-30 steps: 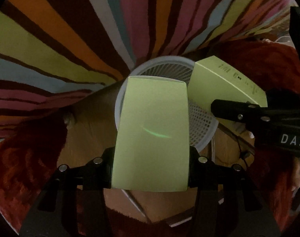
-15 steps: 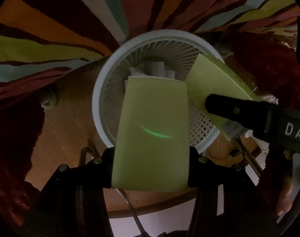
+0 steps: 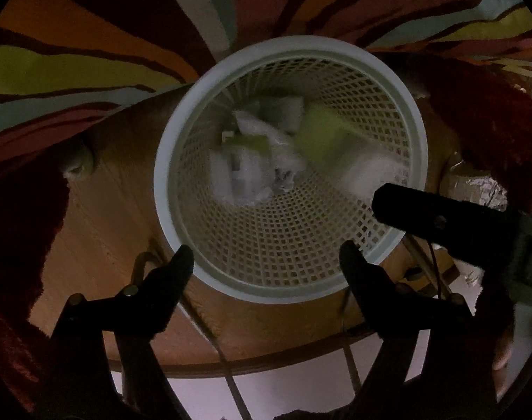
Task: Collect trash
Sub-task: 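Open both tools to drop the green boxes into the wastebasket, then raise both tools back toward the wrapper bag and tissue pack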
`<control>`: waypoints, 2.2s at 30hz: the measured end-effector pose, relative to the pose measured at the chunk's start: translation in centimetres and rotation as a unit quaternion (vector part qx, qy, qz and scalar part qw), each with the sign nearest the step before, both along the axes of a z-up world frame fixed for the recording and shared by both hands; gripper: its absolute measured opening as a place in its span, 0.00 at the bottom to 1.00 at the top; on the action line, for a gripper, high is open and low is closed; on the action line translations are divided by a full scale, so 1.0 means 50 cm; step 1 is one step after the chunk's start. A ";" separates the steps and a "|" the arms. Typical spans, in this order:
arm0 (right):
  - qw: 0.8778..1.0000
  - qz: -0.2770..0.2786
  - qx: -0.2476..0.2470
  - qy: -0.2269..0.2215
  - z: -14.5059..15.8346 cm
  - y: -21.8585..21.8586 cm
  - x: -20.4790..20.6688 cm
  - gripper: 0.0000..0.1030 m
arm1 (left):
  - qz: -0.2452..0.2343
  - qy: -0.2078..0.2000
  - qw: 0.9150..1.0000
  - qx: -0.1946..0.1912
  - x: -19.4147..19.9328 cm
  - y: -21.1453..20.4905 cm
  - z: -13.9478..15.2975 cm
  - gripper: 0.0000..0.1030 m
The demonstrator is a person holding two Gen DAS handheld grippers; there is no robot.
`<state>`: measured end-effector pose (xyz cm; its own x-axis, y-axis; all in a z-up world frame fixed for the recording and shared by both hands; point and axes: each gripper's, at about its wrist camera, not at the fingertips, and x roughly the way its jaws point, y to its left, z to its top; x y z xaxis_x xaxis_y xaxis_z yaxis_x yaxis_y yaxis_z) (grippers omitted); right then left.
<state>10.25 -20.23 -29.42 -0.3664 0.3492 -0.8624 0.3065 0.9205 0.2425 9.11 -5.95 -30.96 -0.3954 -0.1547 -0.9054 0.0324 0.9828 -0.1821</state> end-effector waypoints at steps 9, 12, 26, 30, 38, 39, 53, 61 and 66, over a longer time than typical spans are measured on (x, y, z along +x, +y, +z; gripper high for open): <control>1.000 -0.005 -0.016 0.001 0.006 -0.009 -0.007 0.85 | 0.002 -0.006 1.000 0.004 -0.003 0.006 0.008 0.81; 1.000 -0.008 -0.015 -0.004 0.017 -0.010 -0.010 0.85 | 0.003 -0.017 1.000 0.003 -0.005 0.016 0.015 0.81; 0.991 0.045 -0.021 -0.122 0.177 0.005 -0.015 0.85 | 0.018 -0.127 0.992 -0.009 -0.016 0.060 0.189 0.81; 0.979 0.070 -0.040 -0.188 0.254 0.005 -0.017 0.85 | 0.004 -0.159 0.987 -0.017 -0.023 0.077 0.244 0.81; 0.931 0.087 -0.038 -0.353 0.440 0.015 0.001 0.85 | 0.008 -0.259 0.966 -0.025 -0.038 0.127 0.384 0.81; 0.922 0.089 -0.043 -0.375 0.462 0.018 0.010 0.85 | 0.011 -0.275 0.961 -0.025 -0.032 0.133 0.406 0.81; 0.829 0.082 -0.084 -0.546 0.622 0.096 0.280 0.85 | -0.001 -0.438 0.899 0.012 0.230 0.198 0.557 0.81; 0.816 0.097 -0.098 -0.561 0.630 0.165 0.426 0.85 | -0.008 -0.481 0.876 0.021 0.425 0.234 0.605 0.81; 0.817 0.098 -0.103 -0.559 0.626 0.193 0.503 0.85 | -0.012 -0.492 0.870 0.023 0.528 0.263 0.612 0.81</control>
<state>35.38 -10.59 1.89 0.6586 0.1835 -0.7298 -0.1580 0.9819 0.1043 35.51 7.19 -0.38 0.5724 -0.1121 -0.8123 0.1712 0.9851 -0.0154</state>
